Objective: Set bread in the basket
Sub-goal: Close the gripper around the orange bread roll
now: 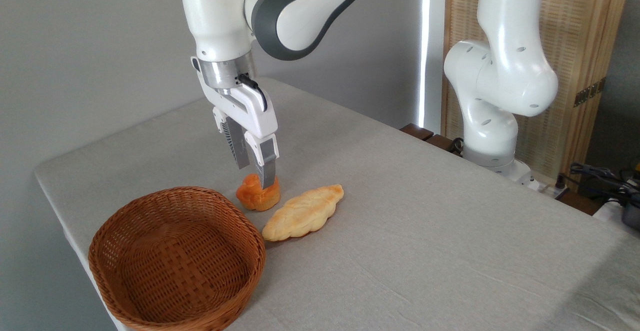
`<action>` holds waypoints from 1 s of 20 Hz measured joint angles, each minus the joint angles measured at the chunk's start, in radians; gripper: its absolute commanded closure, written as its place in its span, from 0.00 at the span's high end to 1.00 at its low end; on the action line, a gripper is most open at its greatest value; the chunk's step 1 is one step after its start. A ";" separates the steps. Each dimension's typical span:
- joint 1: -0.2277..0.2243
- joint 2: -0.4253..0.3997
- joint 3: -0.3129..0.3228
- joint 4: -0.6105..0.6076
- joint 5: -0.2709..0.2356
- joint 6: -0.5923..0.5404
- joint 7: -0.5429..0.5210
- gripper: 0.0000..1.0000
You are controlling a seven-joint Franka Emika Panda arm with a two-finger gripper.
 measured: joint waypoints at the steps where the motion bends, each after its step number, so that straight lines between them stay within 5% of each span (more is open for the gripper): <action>1: -0.005 0.000 0.000 -0.007 0.000 0.003 -0.001 1.00; 18: -0.021 0.056 0.000 -0.026 0.000 0.042 -0.002 1.00; 20: -0.023 0.066 0.000 -0.026 0.014 0.047 -0.002 0.88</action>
